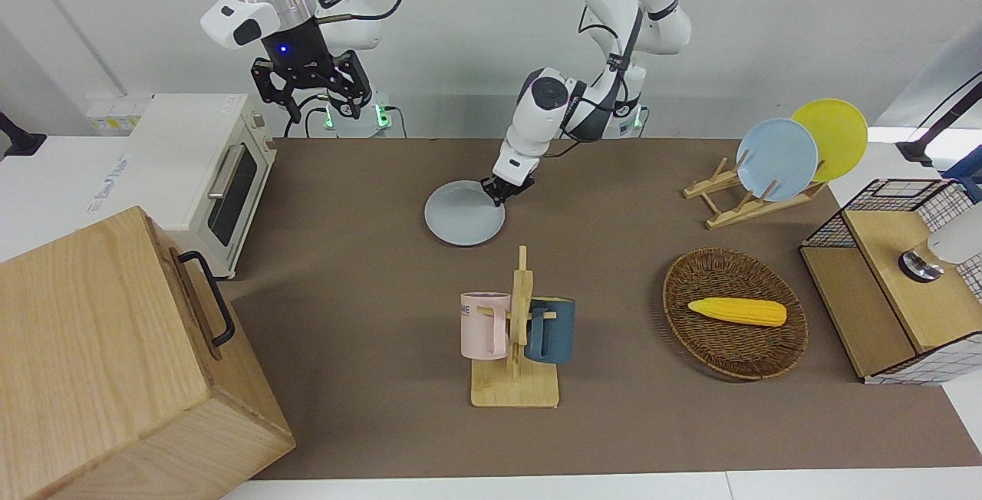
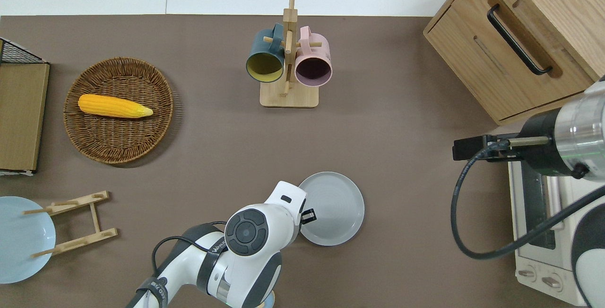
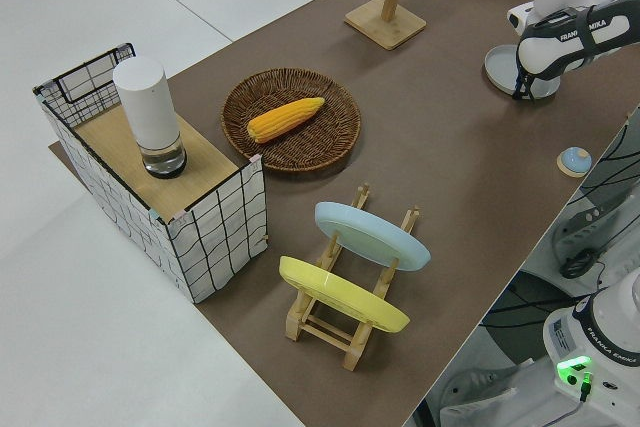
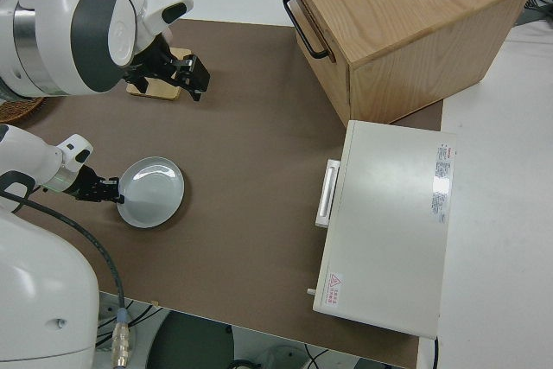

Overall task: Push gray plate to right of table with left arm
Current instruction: 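Push the gray plate with the left gripper away from the basket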

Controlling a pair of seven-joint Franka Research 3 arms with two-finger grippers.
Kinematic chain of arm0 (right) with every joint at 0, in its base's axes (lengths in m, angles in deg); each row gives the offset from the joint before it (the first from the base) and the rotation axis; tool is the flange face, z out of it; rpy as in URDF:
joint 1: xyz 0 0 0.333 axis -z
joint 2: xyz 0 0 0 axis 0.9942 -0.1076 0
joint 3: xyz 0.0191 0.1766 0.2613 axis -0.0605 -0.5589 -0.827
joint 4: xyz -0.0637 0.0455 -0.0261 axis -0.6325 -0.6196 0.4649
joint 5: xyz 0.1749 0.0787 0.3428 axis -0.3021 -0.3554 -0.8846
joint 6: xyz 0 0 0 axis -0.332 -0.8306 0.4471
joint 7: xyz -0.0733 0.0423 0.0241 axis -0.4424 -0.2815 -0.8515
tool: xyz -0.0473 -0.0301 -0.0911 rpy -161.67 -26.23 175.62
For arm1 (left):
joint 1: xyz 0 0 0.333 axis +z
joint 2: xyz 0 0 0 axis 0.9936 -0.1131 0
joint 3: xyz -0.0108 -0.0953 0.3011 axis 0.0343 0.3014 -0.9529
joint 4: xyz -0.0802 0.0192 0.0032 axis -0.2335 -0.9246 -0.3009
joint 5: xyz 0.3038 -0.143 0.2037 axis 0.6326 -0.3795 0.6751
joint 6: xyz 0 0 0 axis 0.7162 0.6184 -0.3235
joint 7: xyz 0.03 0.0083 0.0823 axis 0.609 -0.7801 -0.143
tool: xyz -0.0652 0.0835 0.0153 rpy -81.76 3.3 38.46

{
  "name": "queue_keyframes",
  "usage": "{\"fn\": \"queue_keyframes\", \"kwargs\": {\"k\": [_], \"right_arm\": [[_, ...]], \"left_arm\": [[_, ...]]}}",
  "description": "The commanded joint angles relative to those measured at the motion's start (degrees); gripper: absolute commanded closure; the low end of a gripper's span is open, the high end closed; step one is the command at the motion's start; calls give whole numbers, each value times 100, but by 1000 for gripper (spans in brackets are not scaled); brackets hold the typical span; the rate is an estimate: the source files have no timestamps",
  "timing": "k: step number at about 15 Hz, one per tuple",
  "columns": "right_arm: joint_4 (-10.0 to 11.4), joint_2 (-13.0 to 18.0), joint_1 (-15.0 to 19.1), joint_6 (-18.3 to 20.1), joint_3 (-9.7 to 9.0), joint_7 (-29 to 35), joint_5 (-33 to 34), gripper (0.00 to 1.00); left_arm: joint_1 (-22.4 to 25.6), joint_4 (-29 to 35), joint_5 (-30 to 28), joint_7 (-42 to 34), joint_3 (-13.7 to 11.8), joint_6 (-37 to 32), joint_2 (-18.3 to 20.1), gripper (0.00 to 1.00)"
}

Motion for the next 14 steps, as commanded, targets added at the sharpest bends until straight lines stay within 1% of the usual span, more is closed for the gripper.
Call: {"fn": "queue_keyframes", "kwargs": {"k": [1,3,5,8,9,14], "right_arm": [[-82,-36,37,31,-15,12,-92,5],[-82,-36,37,31,-24,12,-92,5],[-82,-36,37,31,-15,12,-92,5],[-82,-36,37,31,-15,12,-92,5],[-82,-36,37,31,-15,12,-92,5],[-82,-36,37,31,-24,12,-92,5]], "left_arm": [[-361,-186,-33,250,-26,388,-567,1000],[-511,-265,11,400,-35,513,-708,1000],[-538,-327,11,418,-26,513,-761,1000],[-748,-546,20,628,-35,513,-884,1000],[-749,-599,20,646,-35,513,-928,1000],[-889,-670,29,708,-35,522,-981,1000]]}}
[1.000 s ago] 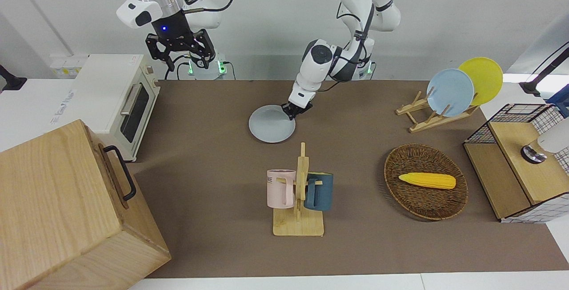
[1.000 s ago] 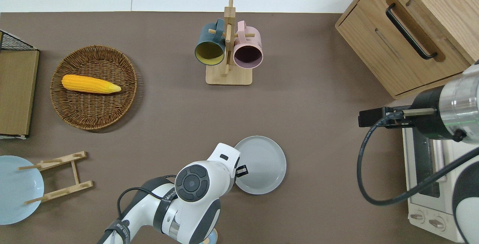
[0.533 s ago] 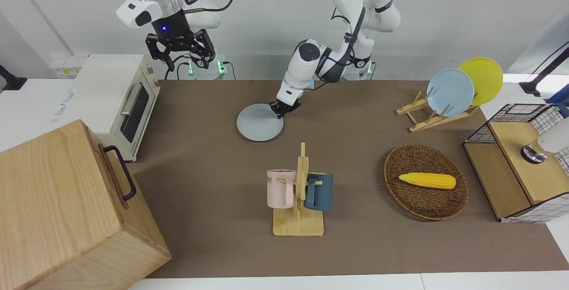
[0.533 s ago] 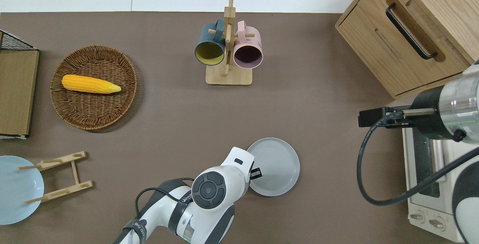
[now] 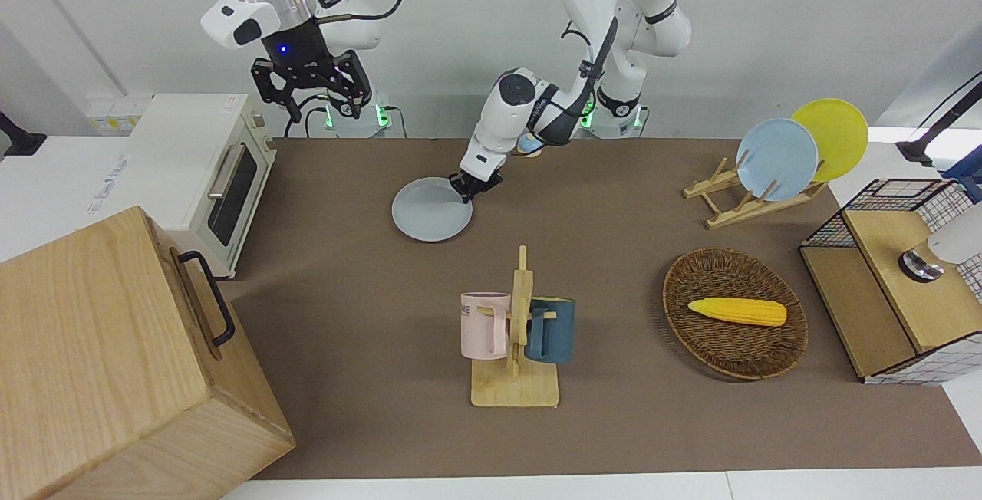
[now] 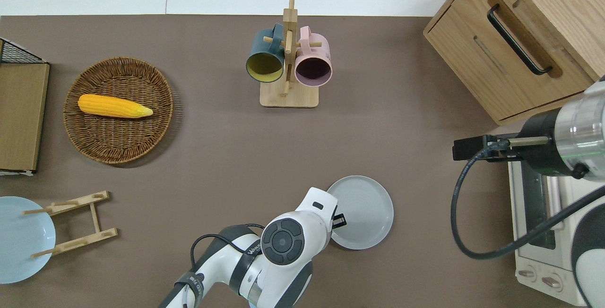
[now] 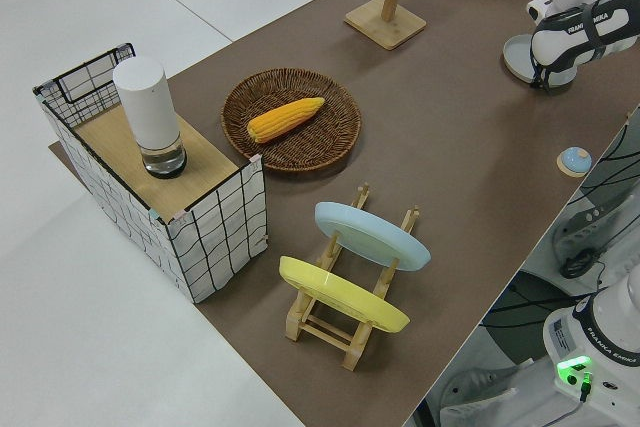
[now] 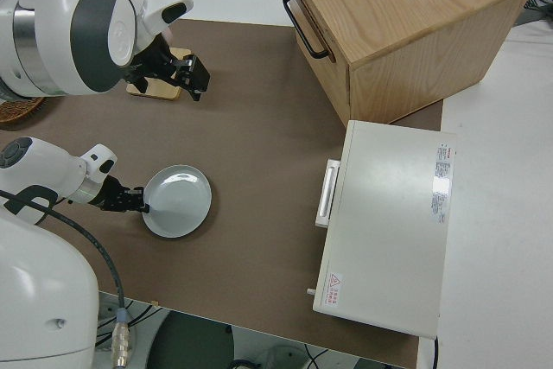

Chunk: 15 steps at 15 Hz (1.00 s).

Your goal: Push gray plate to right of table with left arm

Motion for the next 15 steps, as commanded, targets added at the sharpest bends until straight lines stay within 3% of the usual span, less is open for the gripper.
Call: {"fn": "queue_keyframes", "kwargs": {"k": [1,15], "right_arm": [[-82,-36,37,31,-24,12,-92,5],[-82,-36,37,31,-24,12,-92,5]], "left_arm": [[-317,-174,25,166,-41,163,-503,1000],[-440,-421,113,202,-41,154,-618,1000]]}}
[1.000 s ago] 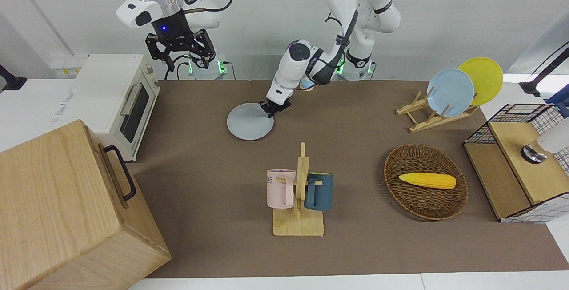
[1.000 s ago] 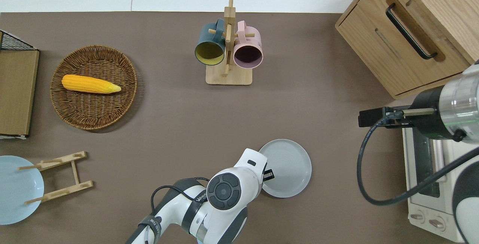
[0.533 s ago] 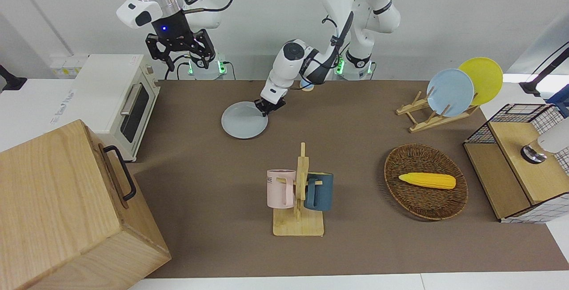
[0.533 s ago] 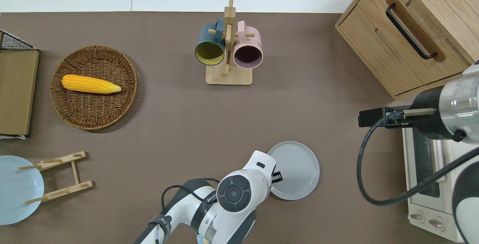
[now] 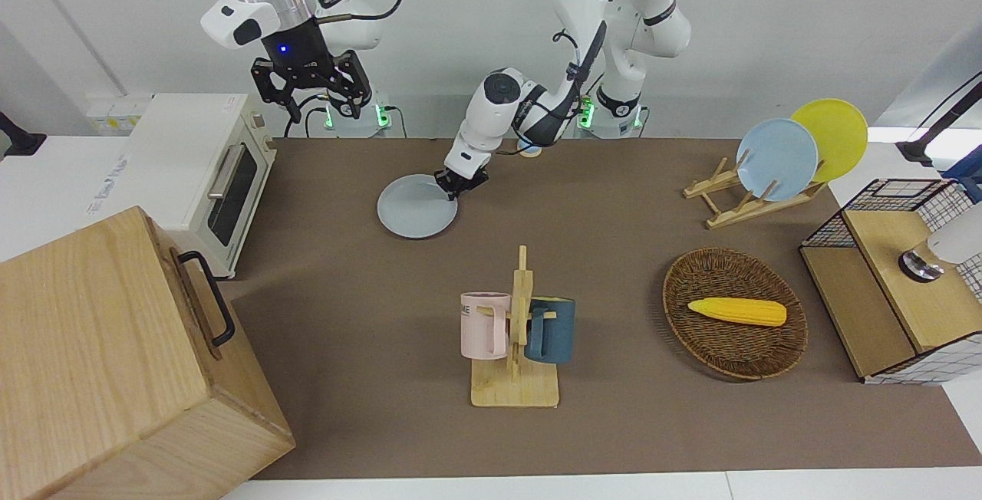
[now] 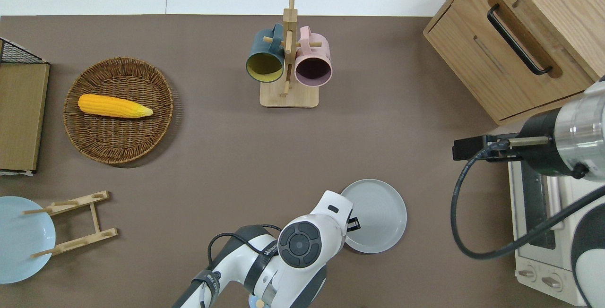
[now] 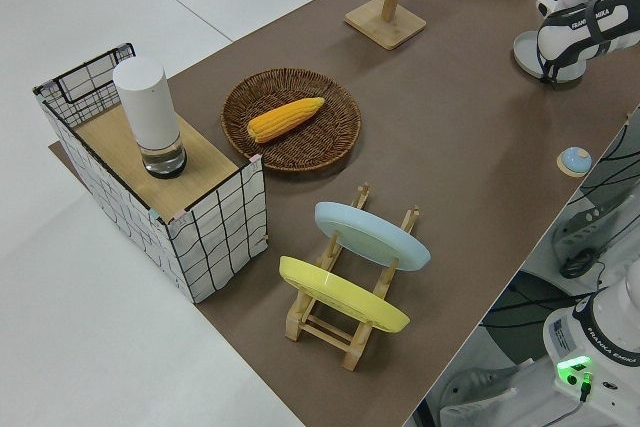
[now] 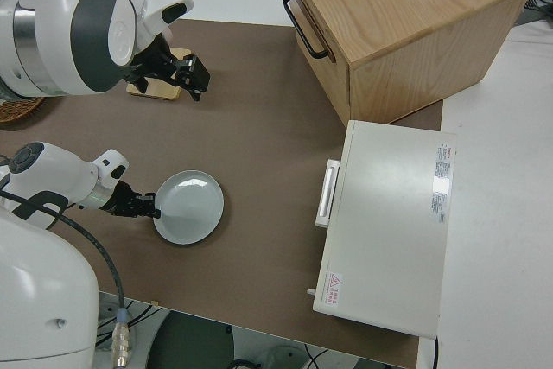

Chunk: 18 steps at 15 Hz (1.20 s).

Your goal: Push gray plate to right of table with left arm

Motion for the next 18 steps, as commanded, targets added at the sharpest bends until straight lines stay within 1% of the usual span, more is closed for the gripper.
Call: {"fn": "queue_keyframes", "kwargs": {"k": [1,3,4,5,6,7,8,9,11,13,17,18], "right_arm": [[-82,-36,37,31,-15,12,-92,5],[-82,-36,37,31,-15,12,-92,5],[-82,-36,37,31,-23,12,-92,5],[-82,-36,37,31,-15,12,-92,5],[-82,-36,37,31,-15,12,-92,5],[-82,-36,37,31,-23,12,-92,5],[-82,-36,37,31,-24,12,-92,5],[-82,-36,37,31,-15,12,-92,5],[-82,-36,37,31,-15,12,-92,5],[-82,-36,37,31,-15,12,-92,5],[-82,-36,37,31,-24,12,-92,5],[-82,-36,37,31,-15,12,-92,5]], "left_arm": [[-167,-112,91,60,-28,112,-360,1000],[-237,-112,100,51,-36,112,-360,917],[-237,-129,100,51,-37,112,-369,855],[-237,-138,100,51,-37,112,-378,612],[-237,-208,91,60,-45,103,-404,265],[-237,-252,100,60,-54,94,-422,65],[-229,-253,126,60,-63,59,-413,16],[-229,-253,283,77,-63,7,-378,13],[-220,-305,425,104,-72,-387,-273,13],[-185,-341,460,95,-107,-879,-28,13],[-79,-349,469,-10,-124,-1547,421,13],[-53,-341,469,-237,-133,-1749,526,13]]}}
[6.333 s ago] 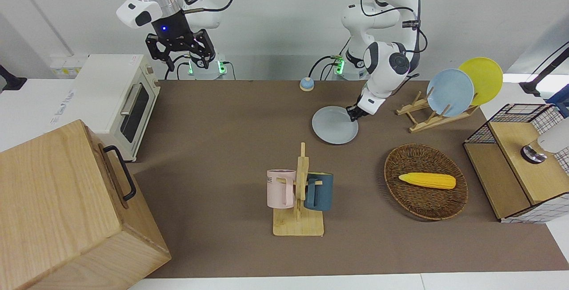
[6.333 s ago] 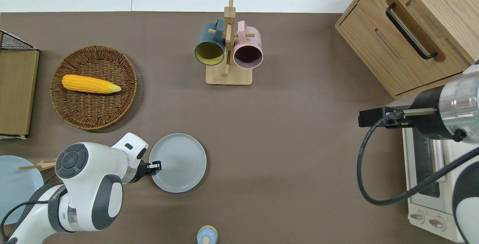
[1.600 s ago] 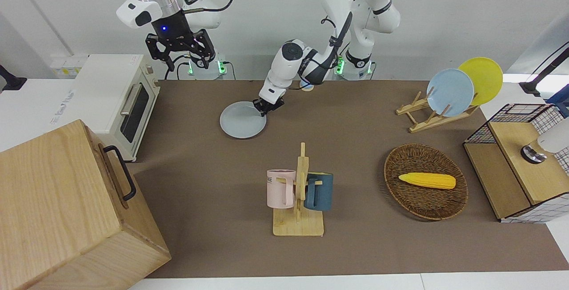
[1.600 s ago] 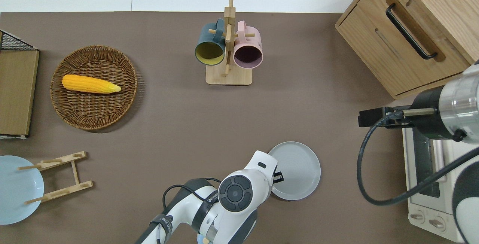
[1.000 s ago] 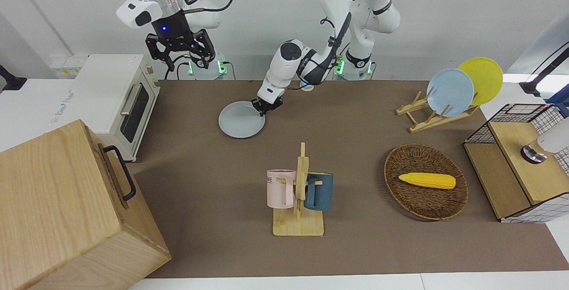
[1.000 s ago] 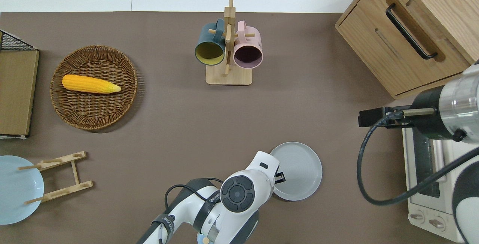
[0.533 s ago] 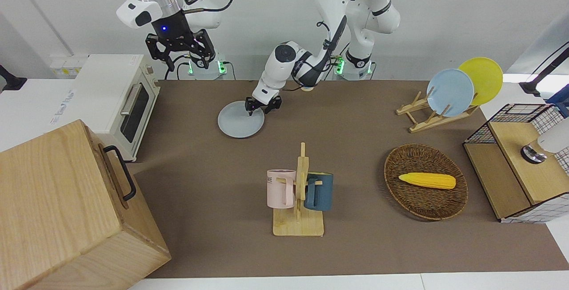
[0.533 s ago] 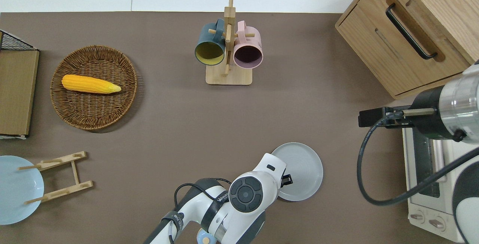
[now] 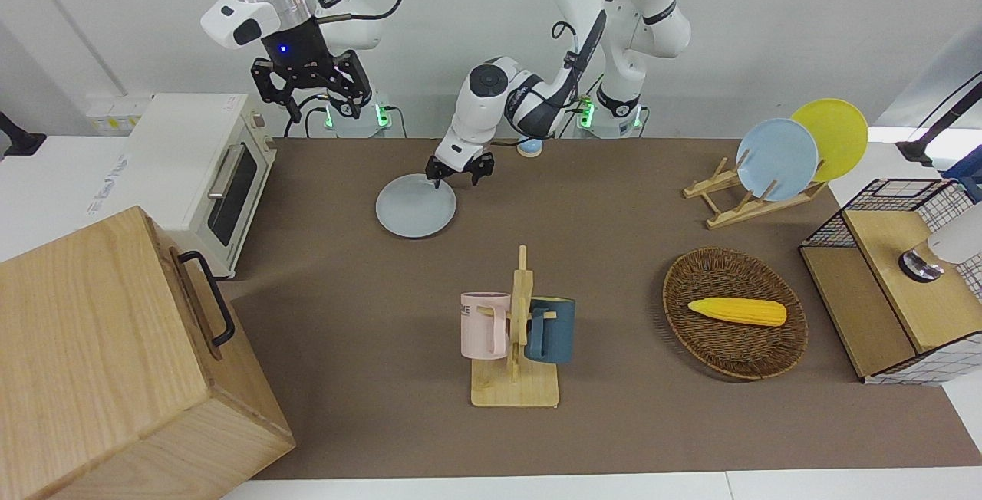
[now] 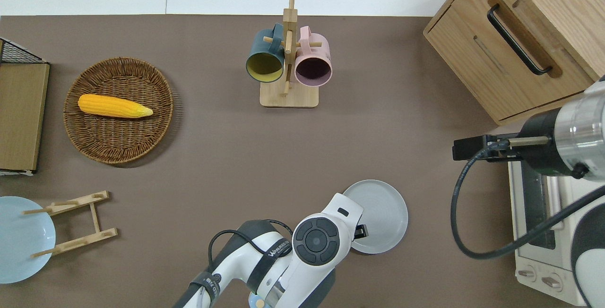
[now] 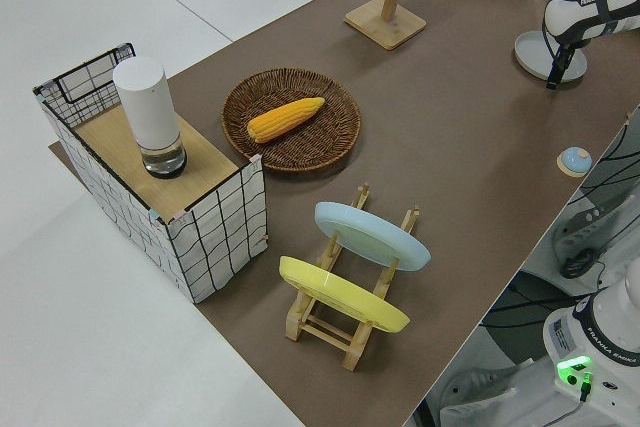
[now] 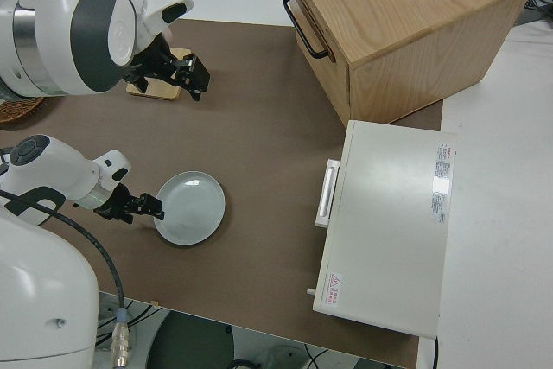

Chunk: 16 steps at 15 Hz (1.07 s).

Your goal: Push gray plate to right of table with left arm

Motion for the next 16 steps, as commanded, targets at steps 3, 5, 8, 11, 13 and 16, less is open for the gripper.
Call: {"fn": "queue_keyframes", "kwargs": {"k": [3,5,8,11,13,16], "right_arm": [[-82,-36,37,31,-23,12,-92,5],[-82,-36,37,31,-15,12,-92,5],[-82,-36,37,31,-15,12,-92,5],[-82,-36,37,31,-15,12,-92,5],[-82,-36,37,31,-23,12,-92,5],[-82,-36,37,31,-15,12,-92,5]], "left_arm": [[460,39,117,-1010,-90,-1333,908,13],[821,47,117,-1303,-99,-1773,1357,13],[1357,74,459,-1497,-99,-2257,1482,13],[2138,135,557,-2382,-99,-2539,1736,11],[2525,135,557,-2760,-99,-2636,1824,11],[3087,127,557,-3306,-99,-2751,1921,11]]}}
